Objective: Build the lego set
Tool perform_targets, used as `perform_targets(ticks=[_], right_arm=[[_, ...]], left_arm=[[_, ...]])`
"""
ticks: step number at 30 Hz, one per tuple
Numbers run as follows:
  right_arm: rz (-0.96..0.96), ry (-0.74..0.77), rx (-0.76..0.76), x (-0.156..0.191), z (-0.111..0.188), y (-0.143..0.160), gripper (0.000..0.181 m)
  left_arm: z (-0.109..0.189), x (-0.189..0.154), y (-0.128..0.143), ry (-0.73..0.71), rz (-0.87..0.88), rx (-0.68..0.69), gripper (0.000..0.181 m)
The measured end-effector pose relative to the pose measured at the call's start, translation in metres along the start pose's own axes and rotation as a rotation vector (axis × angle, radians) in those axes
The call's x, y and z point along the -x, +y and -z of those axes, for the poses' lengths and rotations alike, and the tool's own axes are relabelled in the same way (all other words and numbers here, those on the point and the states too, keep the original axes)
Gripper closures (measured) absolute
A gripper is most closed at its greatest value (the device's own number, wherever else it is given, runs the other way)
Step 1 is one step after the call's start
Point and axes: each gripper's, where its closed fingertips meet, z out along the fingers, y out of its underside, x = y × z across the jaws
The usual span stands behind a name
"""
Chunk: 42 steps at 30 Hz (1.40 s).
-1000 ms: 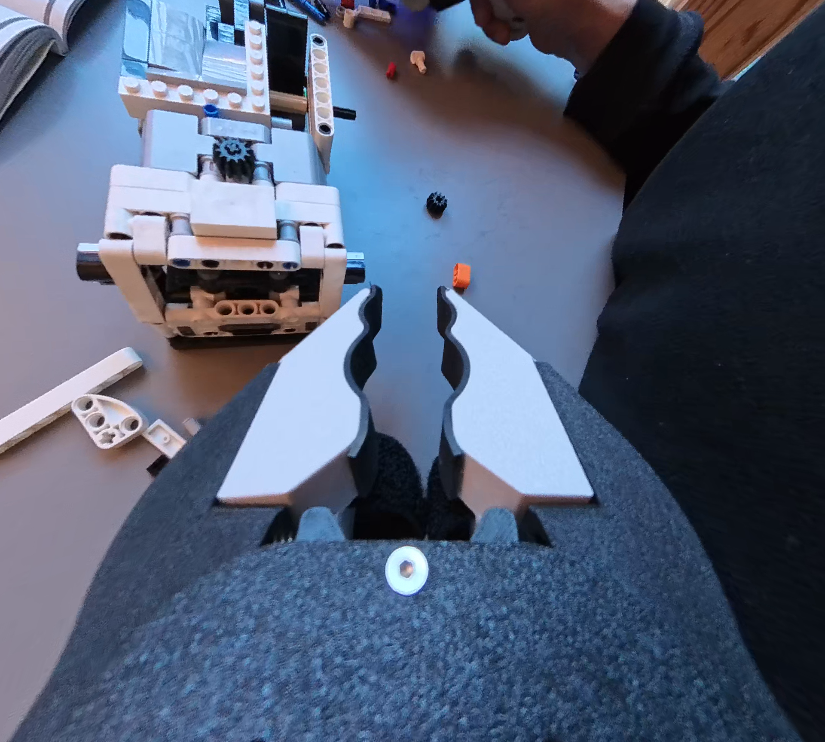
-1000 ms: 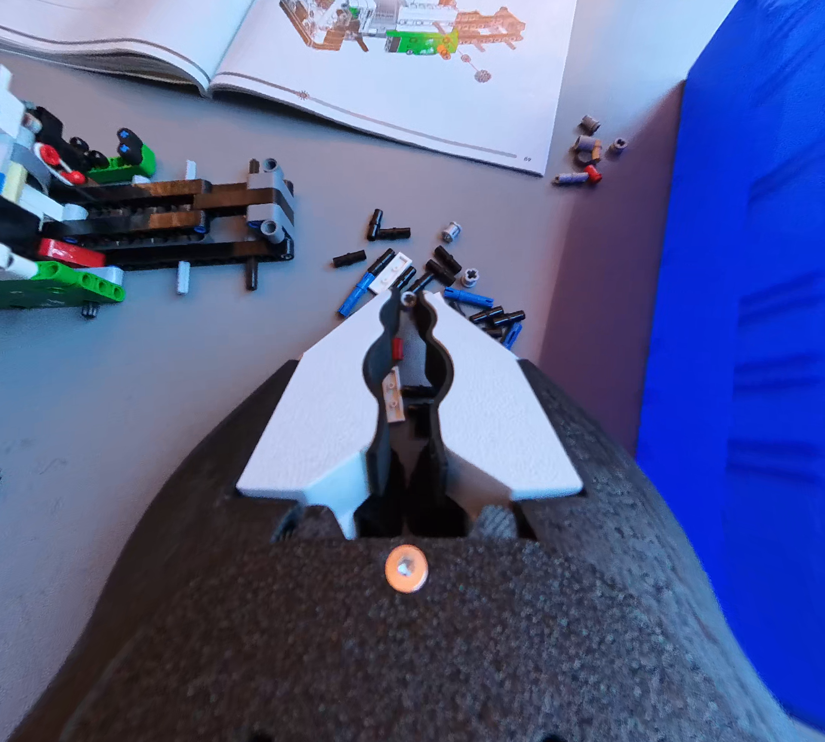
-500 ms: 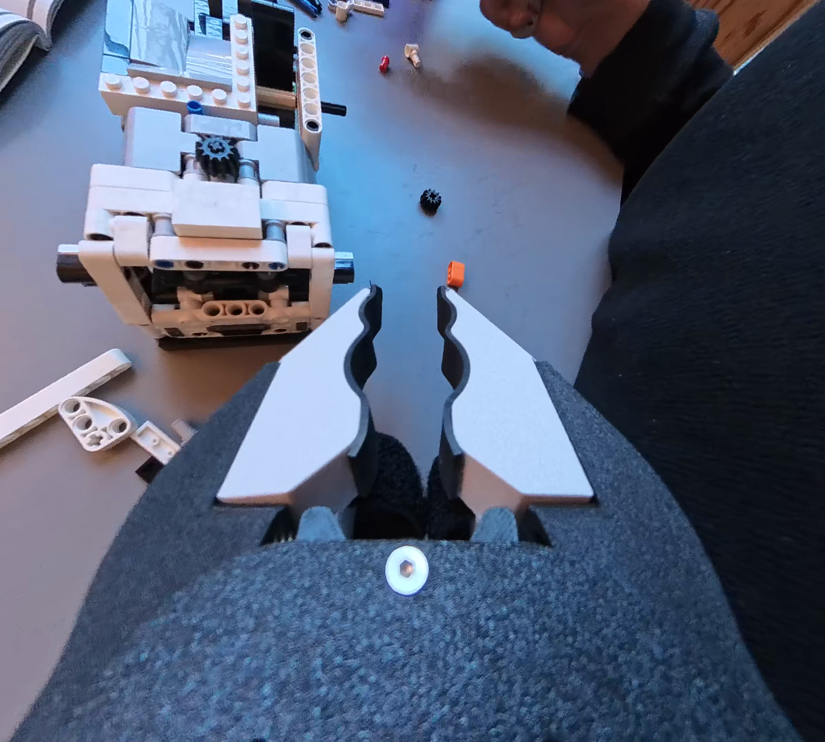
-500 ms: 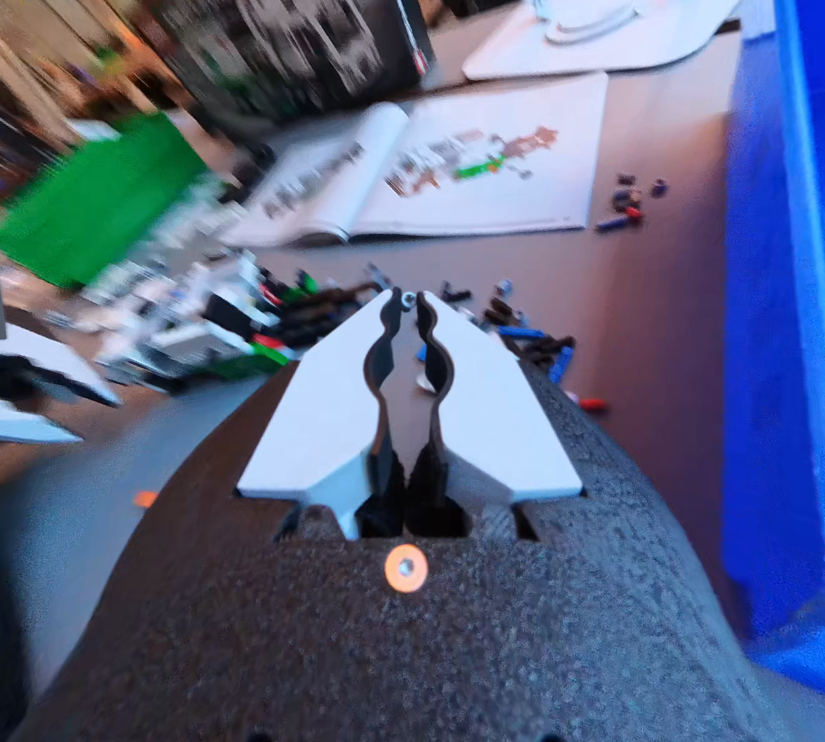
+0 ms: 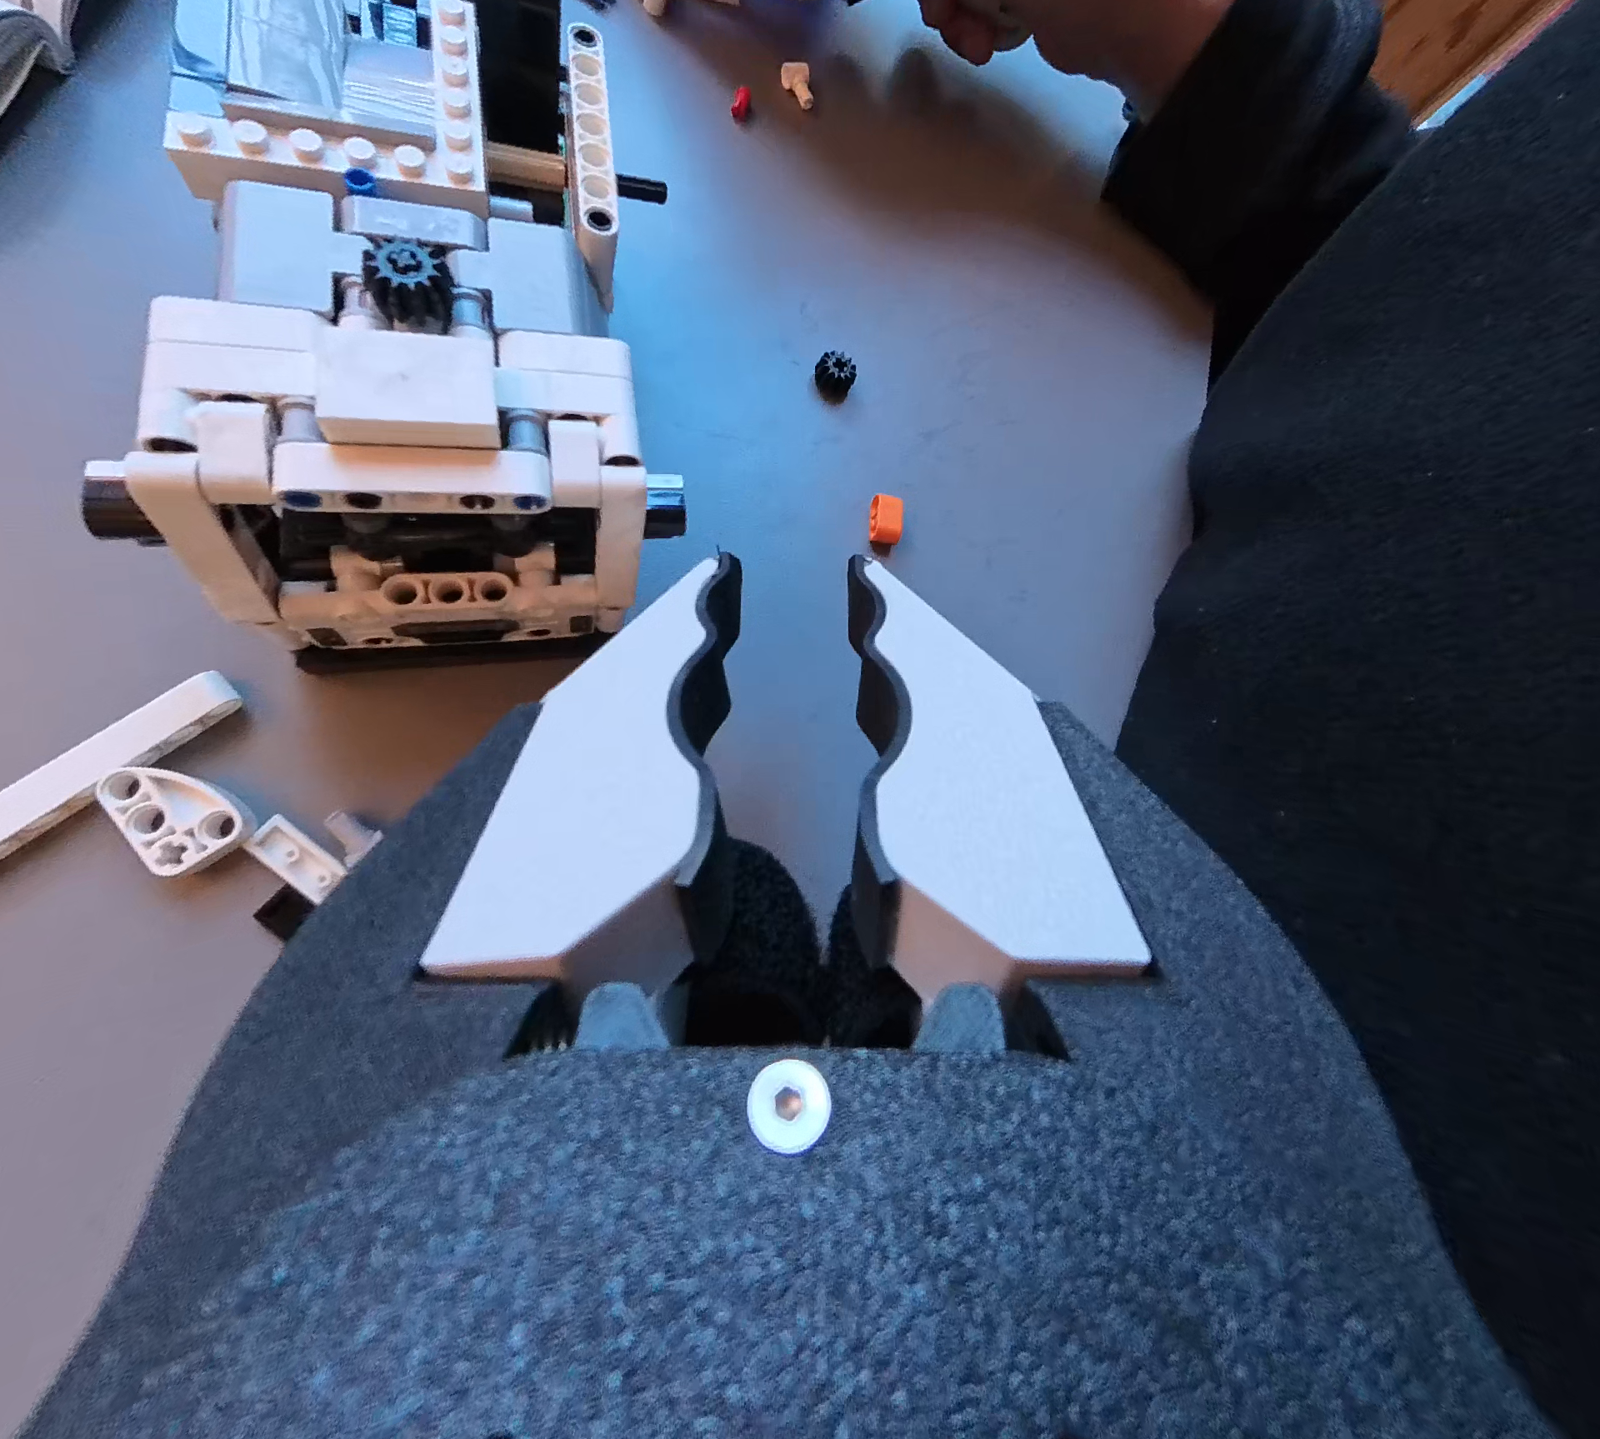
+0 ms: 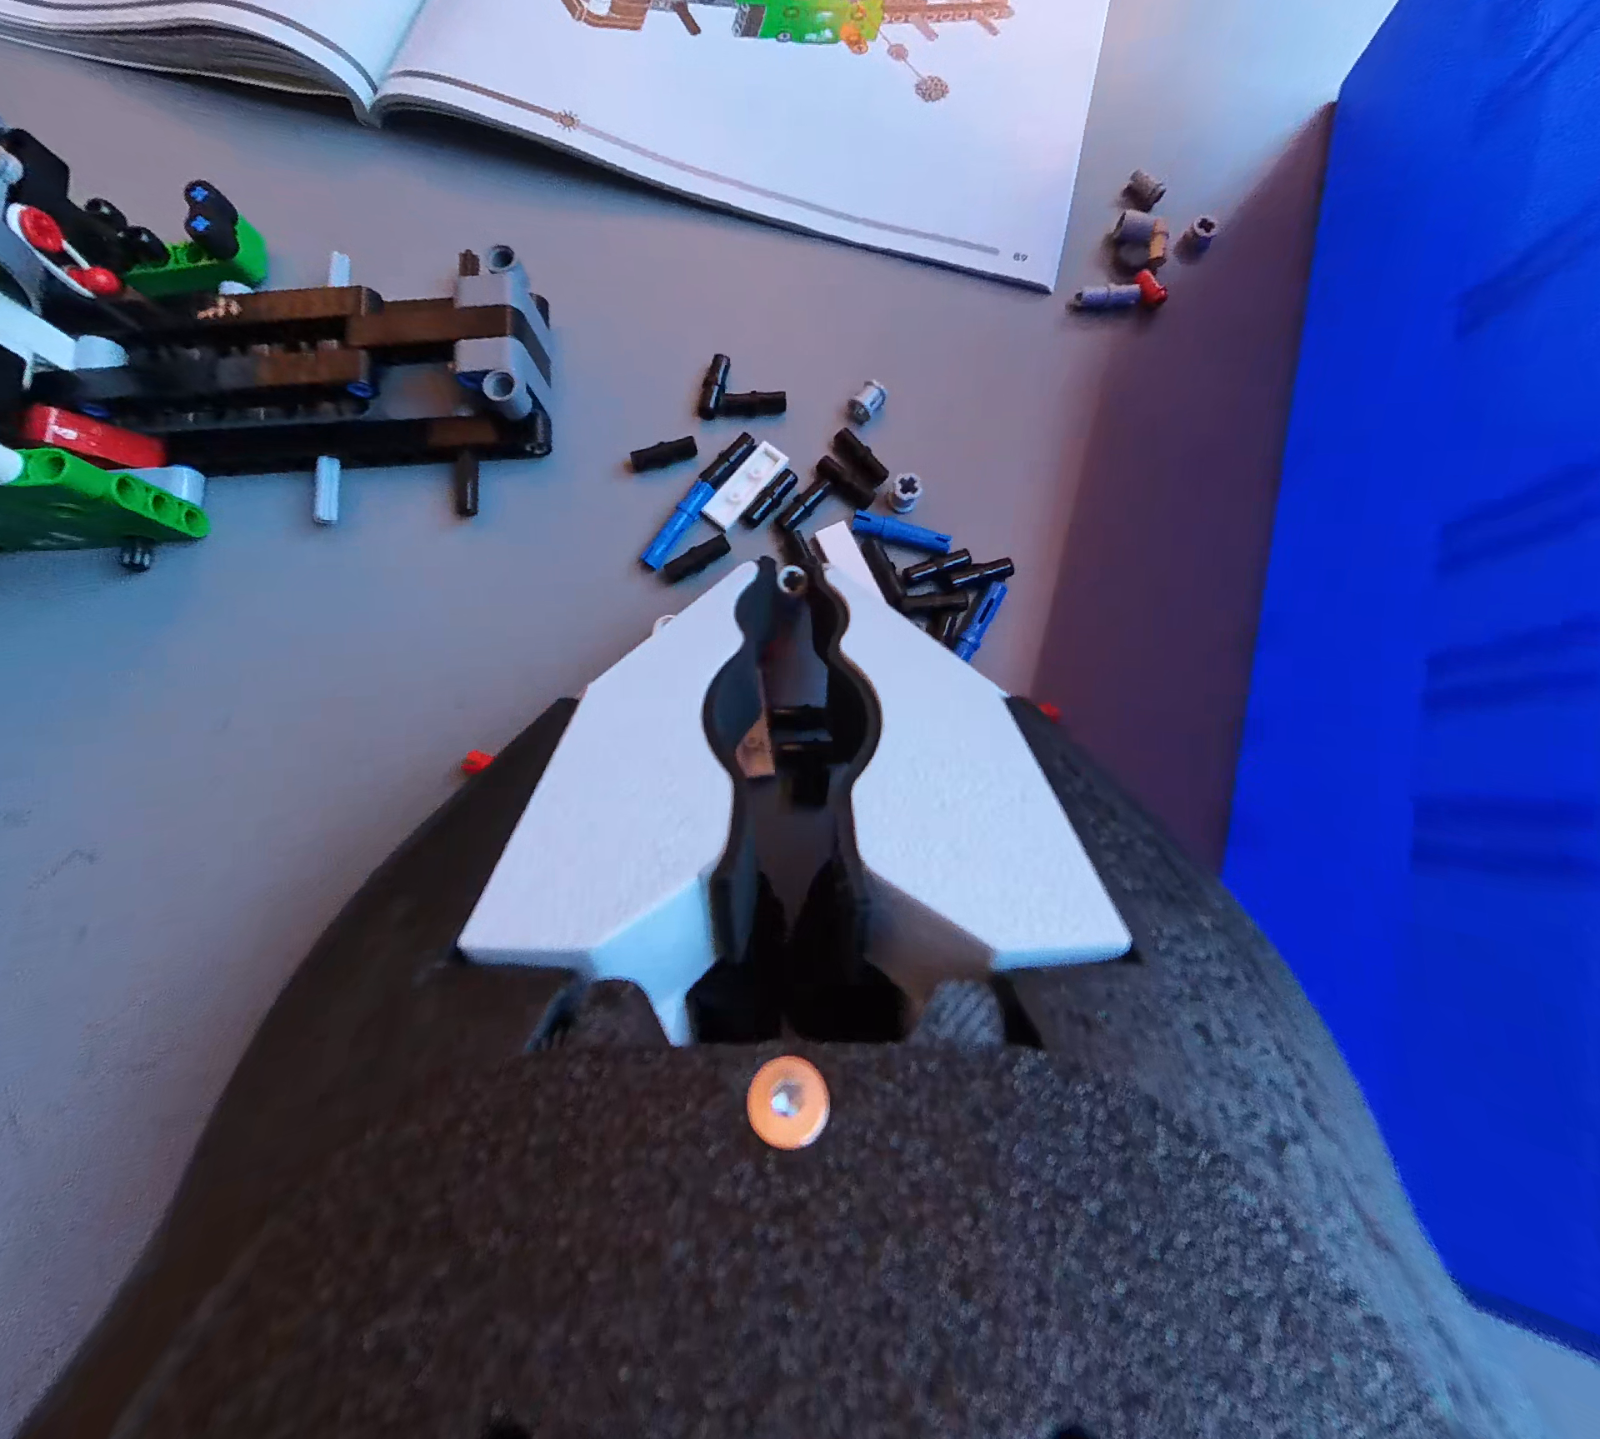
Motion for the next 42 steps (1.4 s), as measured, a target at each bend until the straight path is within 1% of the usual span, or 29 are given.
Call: perform_targets(ticks=[4,6,7,9,11,15,19,22,24,28,30,33,36,37,39,42], right_arm=[[-0.020,-0.036,-0.069,0.007,0.009,-0.009,0.171],[-0.007,-0.075,-0.089,0.017,0.013,-0.012,0.172],[0.003,-0.087,-0.071,0.021,0.011,-0.009,0.172],[0.030,-0.060,-0.030,0.021,0.005,-0.002,0.172],[0.043,-0.039,-0.031,0.018,0.004,-0.001,0.172],[0.014,-0.055,0.000,0.018,0.005,0.003,0.172],[-0.038,-0.102,0.061,0.023,0.006,0.010,0.166],[-0.057,-0.109,0.089,0.023,0.006,0.012,0.168],[-0.035,-0.081,0.091,0.018,0.005,0.010,0.170],[-0.034,-0.094,0.091,0.020,0.002,0.008,0.171],[-0.017,-0.082,0.093,0.019,0.002,0.008,0.175],[0.004,-0.068,0.100,0.019,0.003,0.010,0.175],[0.034,-0.047,0.050,0.019,0.011,0.003,0.175],[0.042,-0.082,0.015,0.027,0.017,-0.002,0.175],[0.099,-0.203,-0.058,0.055,0.034,-0.011,0.175],[0.224,-0.436,-0.093,0.110,0.065,-0.002,0.175]], left_arm=[[0.000,0.000,0.001,-0.001,-0.002,0.003,0.158],[-0.001,0.000,0.001,0.002,-0.001,0.002,0.158],[-0.001,0.000,0.001,0.005,0.000,0.002,0.158],[-0.001,-0.001,0.001,0.009,0.000,0.002,0.158],[-0.001,-0.003,0.000,0.014,-0.004,0.000,0.158],[0.000,-0.004,0.001,0.014,-0.005,0.002,0.158],[0.000,-0.003,0.000,0.013,-0.002,0.000,0.158],[0.000,-0.004,-0.001,0.017,-0.005,-0.003,0.158],[0.000,-0.005,-0.001,0.016,-0.008,-0.003,0.158],[0.000,-0.004,0.001,0.013,-0.006,0.002,0.158],[0.000,-0.004,0.000,0.012,-0.003,-0.001,0.158],[0.001,-0.004,0.000,0.014,-0.002,-0.004,0.158],[0.000,-0.005,-0.001,0.015,-0.008,-0.002,0.158],[-0.001,-0.005,-0.001,0.016,-0.011,0.002,0.158],[-0.001,-0.006,-0.001,0.015,-0.018,0.006,0.158],[0.000,-0.011,-0.004,0.017,-0.035,0.003,0.158]])
